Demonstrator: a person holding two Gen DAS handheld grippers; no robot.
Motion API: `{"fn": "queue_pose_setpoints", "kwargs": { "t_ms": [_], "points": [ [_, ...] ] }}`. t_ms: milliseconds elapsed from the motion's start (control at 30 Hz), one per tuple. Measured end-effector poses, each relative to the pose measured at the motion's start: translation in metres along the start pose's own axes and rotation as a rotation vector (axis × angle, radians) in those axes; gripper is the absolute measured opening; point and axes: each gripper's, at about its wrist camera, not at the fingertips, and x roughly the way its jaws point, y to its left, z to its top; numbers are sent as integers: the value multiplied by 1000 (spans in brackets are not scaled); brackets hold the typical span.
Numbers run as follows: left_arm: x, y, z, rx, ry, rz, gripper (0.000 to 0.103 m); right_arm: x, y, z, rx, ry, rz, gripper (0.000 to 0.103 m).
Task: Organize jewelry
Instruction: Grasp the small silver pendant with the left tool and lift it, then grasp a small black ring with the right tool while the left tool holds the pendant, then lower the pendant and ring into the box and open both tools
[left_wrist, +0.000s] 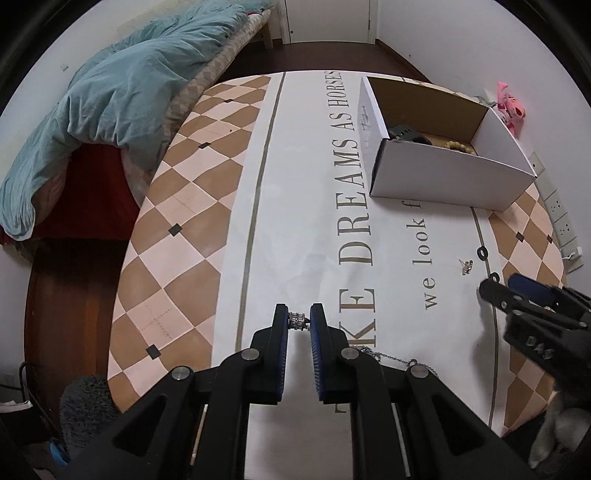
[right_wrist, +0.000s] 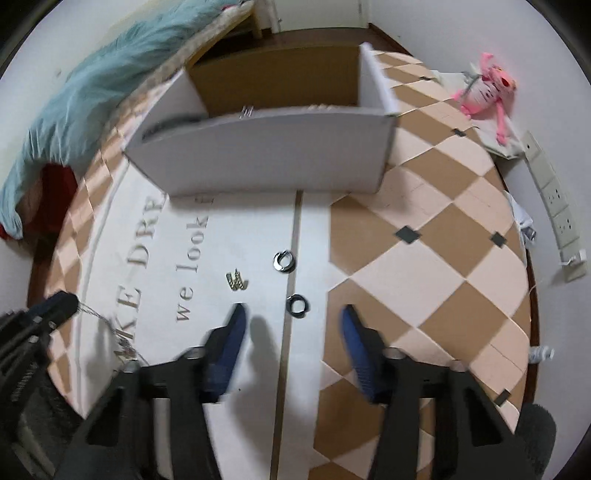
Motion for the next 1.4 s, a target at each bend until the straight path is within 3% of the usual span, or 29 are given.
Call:
{"fn": "queue_pose_setpoints", "kwargs": {
  "t_ms": [67, 100, 333, 567, 800, 1000, 1233, 1400],
  "points": [
    [2, -2, 0, 1, 3, -7, 9, 0, 4, -1, -14, -16, -36, 17],
    [3, -3, 0, 3, 3, -8, 9, 1, 4, -1, -16, -16, -41, 12],
    [6, -9, -1, 3, 17, -26, 9, -1, 2, -4, -17, -36, -44, 12],
    [-22, -20, 11, 11, -20, -95, 9, -36, -18, -3, 55, -71, 34, 12],
    [-85, -33, 57, 21, -126, -216, 9, -101, -40, 32, 101, -152, 128, 12],
    [-126, -46, 117, 63, -225, -286, 9, -136, -51, 89, 117, -201, 189, 12],
    [-117, -58, 176, 104, -237, -293, 9, -117, -61, 151, 126, -150, 212, 12],
    [-73, -64, 203, 110, -151, -290, 9, -76, -62, 173, 124, -53, 211, 12]
  ]
}}
